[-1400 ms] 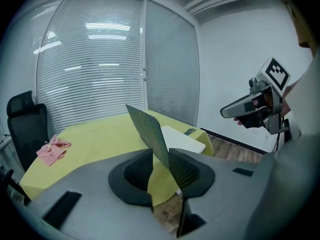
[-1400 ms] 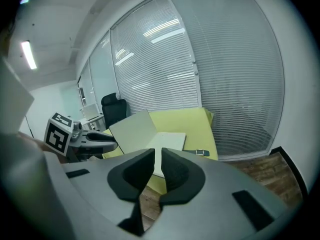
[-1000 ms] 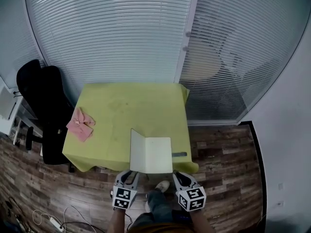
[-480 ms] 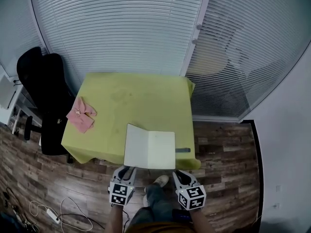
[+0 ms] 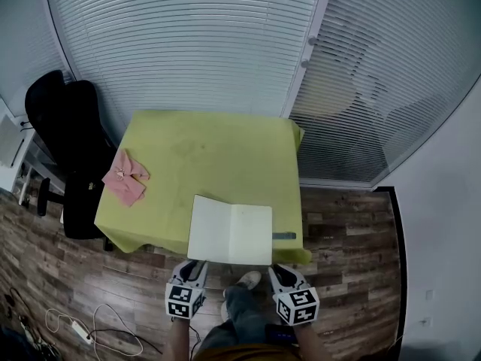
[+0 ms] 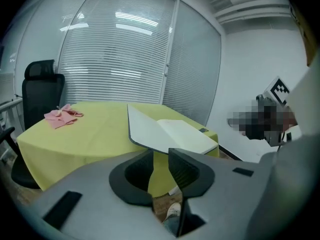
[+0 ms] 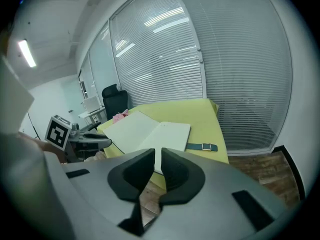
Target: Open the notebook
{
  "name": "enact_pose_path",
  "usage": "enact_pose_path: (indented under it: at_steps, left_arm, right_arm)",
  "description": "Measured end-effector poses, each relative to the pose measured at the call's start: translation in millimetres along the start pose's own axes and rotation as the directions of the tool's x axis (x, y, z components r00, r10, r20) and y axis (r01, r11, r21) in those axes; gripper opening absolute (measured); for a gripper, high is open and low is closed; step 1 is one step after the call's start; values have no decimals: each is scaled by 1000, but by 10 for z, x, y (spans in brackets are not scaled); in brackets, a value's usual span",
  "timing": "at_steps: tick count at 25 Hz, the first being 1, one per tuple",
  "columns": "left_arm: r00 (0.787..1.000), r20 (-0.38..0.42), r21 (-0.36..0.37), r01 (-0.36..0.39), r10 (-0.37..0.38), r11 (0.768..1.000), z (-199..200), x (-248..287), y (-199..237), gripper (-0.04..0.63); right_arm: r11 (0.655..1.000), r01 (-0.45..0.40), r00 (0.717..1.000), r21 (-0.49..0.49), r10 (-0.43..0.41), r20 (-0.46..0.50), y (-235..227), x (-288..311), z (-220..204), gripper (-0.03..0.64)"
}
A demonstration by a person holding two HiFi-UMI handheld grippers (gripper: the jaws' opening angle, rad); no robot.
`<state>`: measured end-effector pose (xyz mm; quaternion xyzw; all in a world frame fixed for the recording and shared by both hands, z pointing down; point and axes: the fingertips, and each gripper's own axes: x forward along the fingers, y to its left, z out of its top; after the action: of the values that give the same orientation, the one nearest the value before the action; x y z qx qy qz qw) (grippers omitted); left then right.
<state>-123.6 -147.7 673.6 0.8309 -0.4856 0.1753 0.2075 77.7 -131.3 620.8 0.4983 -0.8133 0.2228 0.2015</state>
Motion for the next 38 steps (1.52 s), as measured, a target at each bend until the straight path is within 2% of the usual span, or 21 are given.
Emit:
enact_pose_path:
  at_steps: [6, 11, 17, 22, 27, 29, 32, 35, 38]
  left_arm:
    - [1000, -7, -103, -1, 0, 995, -131, 49, 96, 118]
    - [1000, 2, -202, 6, -6, 979, -221, 70, 143, 120]
    - [1000, 14, -324, 14, -10, 946, -352, 155, 214, 124]
    - [1000, 1, -438, 4, -4, 899, -468, 206, 255, 132]
    - [1000, -13, -459, -25, 21, 888, -511, 212, 264, 140]
    - [999, -26, -458, -47, 39, 888, -520, 194, 297, 161]
    - [997, -40, -436, -81, 71, 896, -491, 143, 360, 215]
    - [994, -12, -407, -107, 112, 907, -342, 16, 395, 215]
    - [990, 26, -343, -121, 138, 931, -117, -103, 340, 213]
  right_arm:
    - [1000, -18, 1000, -7, 18, -18, -46, 136, 11, 53]
    - [1000, -21, 999, 5, 21, -31, -105, 214, -36, 52]
    - [1000, -10, 999, 22, 11, -39, -188, 245, -148, 52]
    - [999, 4, 999, 32, -3, -34, -216, 185, -208, 52]
    - [999, 19, 1000, 30, -18, -14, -233, 84, -214, 50]
    - [999, 23, 1000, 28, -23, -4, -227, 48, -200, 48]
    - [998, 52, 998, 18, -52, 19, -228, 5, -147, 46]
    - [995, 99, 994, -18, -98, 57, -205, -45, -17, 37]
    - [990, 131, 988, -49, -126, 90, -176, -104, 112, 14]
